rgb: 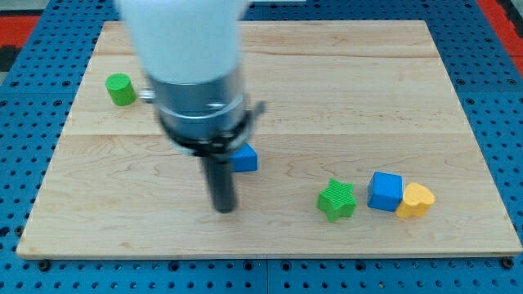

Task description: Make a diagonal line by adding the blue triangle to the red circle

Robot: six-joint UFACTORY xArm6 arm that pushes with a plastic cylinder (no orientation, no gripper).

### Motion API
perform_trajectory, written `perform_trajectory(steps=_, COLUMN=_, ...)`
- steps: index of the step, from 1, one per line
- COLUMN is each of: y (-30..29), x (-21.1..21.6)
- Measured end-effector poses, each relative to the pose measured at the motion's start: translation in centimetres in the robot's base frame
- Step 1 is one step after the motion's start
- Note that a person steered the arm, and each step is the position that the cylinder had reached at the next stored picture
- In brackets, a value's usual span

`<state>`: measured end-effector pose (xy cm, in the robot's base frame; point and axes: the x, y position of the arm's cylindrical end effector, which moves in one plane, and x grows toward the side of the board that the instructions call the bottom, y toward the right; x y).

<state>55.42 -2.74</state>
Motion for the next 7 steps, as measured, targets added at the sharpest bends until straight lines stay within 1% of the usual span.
perform_trajectory(steps=1, y=1.3, x=-3.8)
perform_trajectory(steps=2, y=-6.0, x=-6.7)
perform_trajectory(steps=3, y=-5.5, x=-4.2)
perform_trajectory(steps=4, y=-2.3, x=-1.3)
perform_trajectory(steps=5, y=-2.1, x=-4.2)
perform_trajectory(steps=6, y=-0.2, x=-7.0)
perform_trajectory(steps=7, y=2.1, x=-8.2)
